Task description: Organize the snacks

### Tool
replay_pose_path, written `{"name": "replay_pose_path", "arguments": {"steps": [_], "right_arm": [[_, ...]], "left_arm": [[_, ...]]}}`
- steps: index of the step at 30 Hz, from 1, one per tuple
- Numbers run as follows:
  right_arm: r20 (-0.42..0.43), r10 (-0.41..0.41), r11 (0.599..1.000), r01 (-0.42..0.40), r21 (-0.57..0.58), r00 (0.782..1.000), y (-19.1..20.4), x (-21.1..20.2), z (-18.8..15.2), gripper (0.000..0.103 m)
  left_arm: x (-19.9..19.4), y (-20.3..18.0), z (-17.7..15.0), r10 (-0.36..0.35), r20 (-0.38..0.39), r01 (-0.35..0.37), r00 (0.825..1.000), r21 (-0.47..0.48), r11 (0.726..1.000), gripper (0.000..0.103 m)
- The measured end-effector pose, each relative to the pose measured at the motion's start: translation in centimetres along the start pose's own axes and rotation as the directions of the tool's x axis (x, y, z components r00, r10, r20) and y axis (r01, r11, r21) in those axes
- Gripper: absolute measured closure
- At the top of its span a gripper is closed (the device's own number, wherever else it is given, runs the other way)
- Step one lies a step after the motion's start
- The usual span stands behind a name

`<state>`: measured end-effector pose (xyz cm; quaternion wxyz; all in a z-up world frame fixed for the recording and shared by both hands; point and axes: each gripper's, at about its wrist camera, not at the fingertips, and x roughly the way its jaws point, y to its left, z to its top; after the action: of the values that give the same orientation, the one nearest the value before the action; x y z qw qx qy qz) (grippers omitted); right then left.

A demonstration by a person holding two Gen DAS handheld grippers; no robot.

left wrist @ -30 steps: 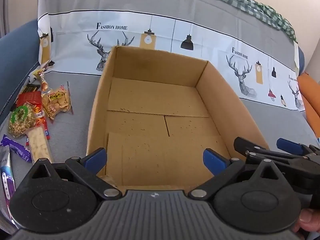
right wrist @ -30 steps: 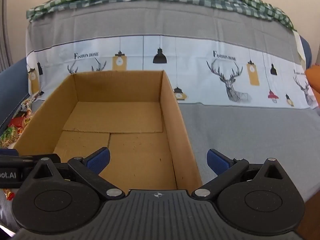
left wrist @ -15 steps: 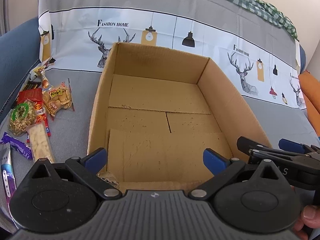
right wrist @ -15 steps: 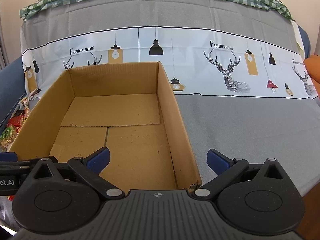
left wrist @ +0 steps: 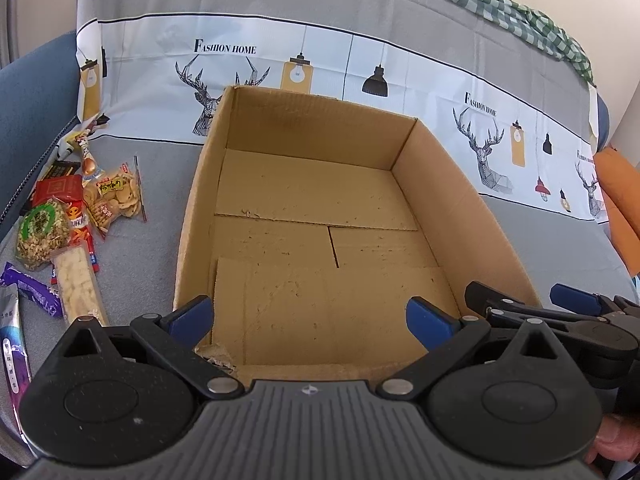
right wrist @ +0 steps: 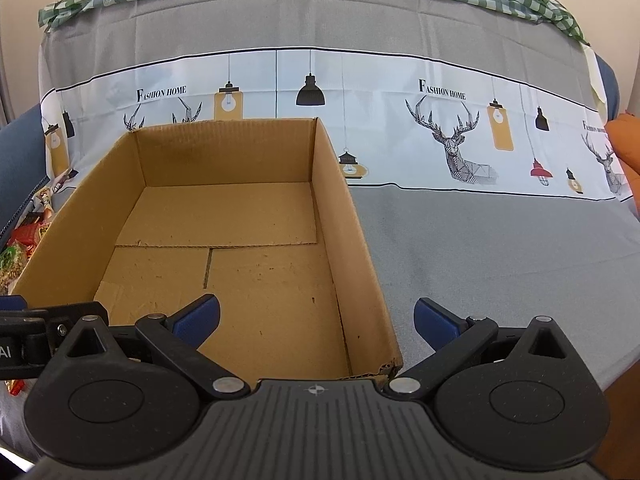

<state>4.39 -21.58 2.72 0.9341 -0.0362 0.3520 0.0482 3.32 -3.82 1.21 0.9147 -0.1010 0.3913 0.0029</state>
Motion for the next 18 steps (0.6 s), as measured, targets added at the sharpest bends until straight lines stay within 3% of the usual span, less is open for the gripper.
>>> {"name": "replay_pose_path", "arguments": {"steps": [18], "right_arm": [[-0.007, 0.0, 1.0, 0.001, 0.008, 1.0, -0.16, -0.12, 0.03, 0.002]], "left_arm": [[-0.54, -0.27, 0.07, -0.011, 0.011, 0.011, 1.0, 0.009, 1.0, 0.001]]}}
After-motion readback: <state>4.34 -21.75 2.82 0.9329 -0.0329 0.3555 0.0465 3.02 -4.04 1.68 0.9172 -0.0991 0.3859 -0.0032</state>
